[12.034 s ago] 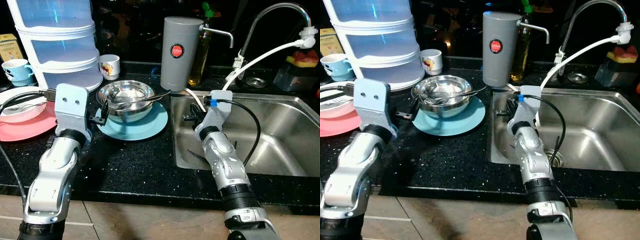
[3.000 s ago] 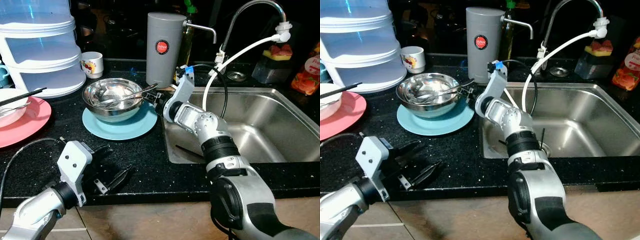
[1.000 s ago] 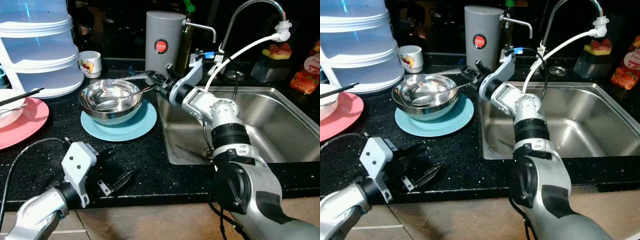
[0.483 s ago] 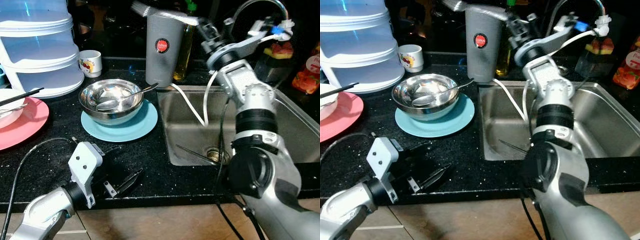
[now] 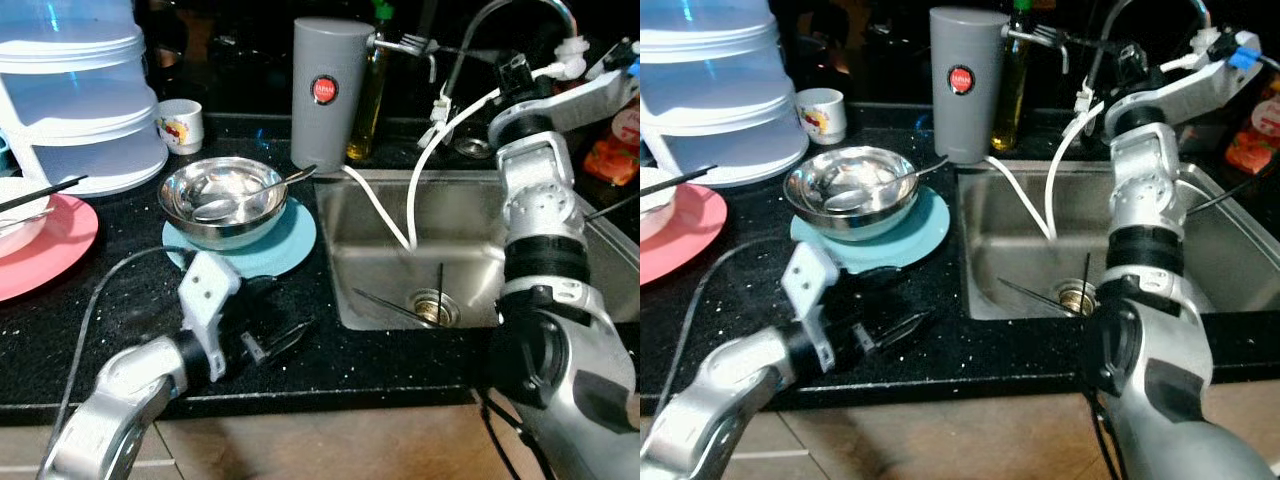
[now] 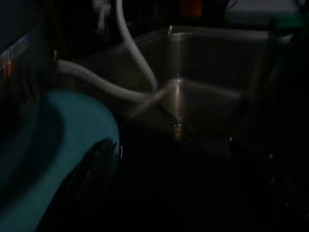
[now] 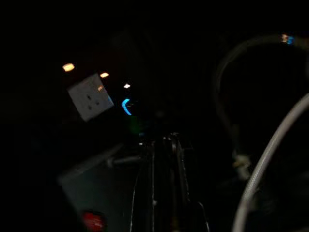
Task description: Kitchen organization
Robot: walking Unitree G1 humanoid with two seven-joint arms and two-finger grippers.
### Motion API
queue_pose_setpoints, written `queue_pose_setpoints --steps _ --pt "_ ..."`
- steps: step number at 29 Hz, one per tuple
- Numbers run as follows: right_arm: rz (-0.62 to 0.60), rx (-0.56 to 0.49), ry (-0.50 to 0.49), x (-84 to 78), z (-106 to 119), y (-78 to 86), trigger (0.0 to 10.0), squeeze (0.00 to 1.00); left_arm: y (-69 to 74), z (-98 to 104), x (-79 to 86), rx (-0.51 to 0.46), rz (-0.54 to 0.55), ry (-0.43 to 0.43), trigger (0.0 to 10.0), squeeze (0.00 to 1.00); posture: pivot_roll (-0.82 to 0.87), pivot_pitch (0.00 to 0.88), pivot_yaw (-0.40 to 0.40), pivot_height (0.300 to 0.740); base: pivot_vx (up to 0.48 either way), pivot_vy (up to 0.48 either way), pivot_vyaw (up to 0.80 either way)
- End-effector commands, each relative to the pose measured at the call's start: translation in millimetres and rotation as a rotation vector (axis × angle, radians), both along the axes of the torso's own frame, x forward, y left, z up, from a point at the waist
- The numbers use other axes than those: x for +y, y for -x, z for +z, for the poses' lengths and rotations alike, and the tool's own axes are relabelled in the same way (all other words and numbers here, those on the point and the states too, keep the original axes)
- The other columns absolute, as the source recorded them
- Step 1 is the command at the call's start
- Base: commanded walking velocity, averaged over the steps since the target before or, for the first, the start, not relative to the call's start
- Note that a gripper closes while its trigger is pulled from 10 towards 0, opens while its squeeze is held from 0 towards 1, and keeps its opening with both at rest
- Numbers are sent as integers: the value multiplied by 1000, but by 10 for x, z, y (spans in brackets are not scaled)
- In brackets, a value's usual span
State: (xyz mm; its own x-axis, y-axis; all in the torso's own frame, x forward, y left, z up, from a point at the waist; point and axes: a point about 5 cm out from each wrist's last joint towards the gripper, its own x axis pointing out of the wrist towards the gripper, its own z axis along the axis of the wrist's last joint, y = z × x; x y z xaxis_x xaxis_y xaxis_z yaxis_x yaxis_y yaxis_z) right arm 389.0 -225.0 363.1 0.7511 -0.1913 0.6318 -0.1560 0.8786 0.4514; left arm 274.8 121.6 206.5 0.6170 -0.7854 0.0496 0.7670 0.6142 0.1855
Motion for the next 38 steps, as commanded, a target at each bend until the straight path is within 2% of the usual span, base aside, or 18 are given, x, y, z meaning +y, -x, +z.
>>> queue_pose_setpoints --steps 1,6,10,12,13,14,16,18,20,21,23,25,26,29,30,31,32,38 --pt "-98 67 84 -63 -126 -13 0 0 -31 -49 -70 33 -39 -20 10000 0 37 26 -25 740 0 0 0" --pt "-101 82 125 -87 -160 -14 0 0 -64 -22 -122 21 -62 -36 10000 0 35 23 -25 740 0 0 0" --pt "80 102 45 -113 -222 -68 196 0 -66 -27 -152 24 -72 -28 10000 0 38 20 -31 740 0 0 0" --pt "177 103 -47 -120 -243 -91 0 0 -63 -32 -145 27 -73 -26 10000 0 39 20 -32 740 0 0 0" --pt "177 103 -47 -120 -243 -91 0 0 -63 -32 -145 27 -73 -26 10000 0 39 20 -32 740 0 0 0" --pt "312 83 -206 -134 -259 -109 0 0 -60 -35 -132 30 -73 -23 10000 0 41 22 -34 740 0 0 0" --pt "312 83 -206 -134 -259 -109 0 0 -60 -35 -132 30 -73 -23 10000 0 41 22 -34 740 0 0 0" --pt "427 55 -303 -127 -270 -110 0 0 -55 -37 -123 32 -73 -20 10000 0 43 23 -35 740 0 0 0" --pt "457 91 -192 -80 -325 -115 0 0 -52 -45 -118 34 -73 -23 10000 0 44 24 -35 740 0 0 0" --pt "457 91 -192 -80 -325 -115 0 0 -52 -45 -118 34 -73 -23 10000 0 44 24 -35 740 0 0 0" --pt "496 118 -18 -7 -370 -99 0 0 -46 -53 -115 37 -74 -25 10000 0 44 24 -35 740 0 0 0" --pt "531 114 25 19 -375 -86 0 0 -43 -54 -114 37 -75 -25 10000 0 42 26 -33 740 0 0 0" --pt "586 114 120 64 -385 -53 0 0 -34 -59 -112 41 -80 -27 10000 0 43 28 -33 740 0 0 0" --pt "610 126 200 84 -401 -30 0 0 -28 -64 -110 43 -81 -28 10000 0 43 29 -34 740 0 0 0" --pt "584 172 290 66 -424 -28 0 0 -26 -69 -107 45 -81 -30 10000 0 43 30 -34 740 0 0 0" --pt "584 172 290 66 -424 -28 0 0 -26 -69 -107 45 -81 -30 10000 0 43 30 -34 740 0 0 0" --pt "532 224 370 24 -444 -38 0 0 -25 -73 -104 47 -80 -32 10000 0 42 33 -35 740 0 0 0" --pt "424 302 477 -111 -417 -40 0 0 -23 -78 -102 51 -83 -36 10000 0 42 37 -33 740 0 0 0"
